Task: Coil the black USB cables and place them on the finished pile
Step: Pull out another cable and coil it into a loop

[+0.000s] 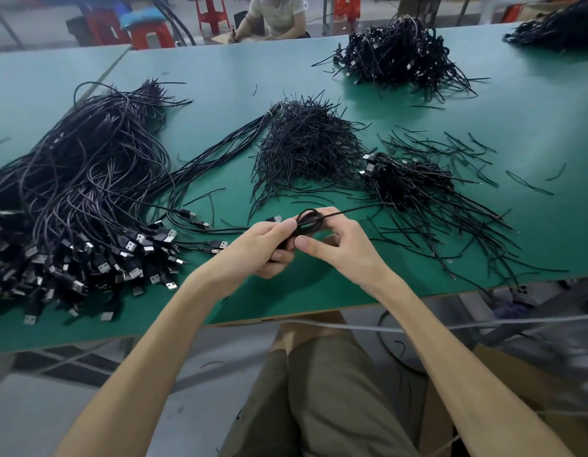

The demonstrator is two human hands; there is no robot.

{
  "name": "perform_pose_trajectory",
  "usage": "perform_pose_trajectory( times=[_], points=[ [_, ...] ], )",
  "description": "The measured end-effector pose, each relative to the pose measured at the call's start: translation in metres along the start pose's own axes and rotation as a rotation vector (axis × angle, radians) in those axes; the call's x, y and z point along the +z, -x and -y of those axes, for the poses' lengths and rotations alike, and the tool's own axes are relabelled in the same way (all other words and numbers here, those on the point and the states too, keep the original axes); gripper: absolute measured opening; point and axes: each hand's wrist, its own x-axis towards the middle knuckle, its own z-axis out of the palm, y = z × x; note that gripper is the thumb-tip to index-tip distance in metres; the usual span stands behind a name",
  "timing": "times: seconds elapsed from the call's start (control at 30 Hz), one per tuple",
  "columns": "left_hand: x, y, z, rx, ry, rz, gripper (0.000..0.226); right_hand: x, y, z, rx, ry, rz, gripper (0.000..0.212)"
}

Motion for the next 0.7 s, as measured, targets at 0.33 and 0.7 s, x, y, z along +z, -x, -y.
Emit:
perform_pose_trajectory(
  times=[0.33, 0.7],
  points=[
    [0.0004, -0.0015, 0.0041, -0.039, 0.346, 0.106, 0.043, -0.0012, -0.0012, -0.0031, -0.002, -0.056, -0.039, 0.016],
    [0.0037, -0.0072, 0.0077, -0.090, 0.290, 0.052, 0.047, 0.0003, 0.0005, -0.0031, 0.016, -0.100, -0.043, 0.006]
  ],
)
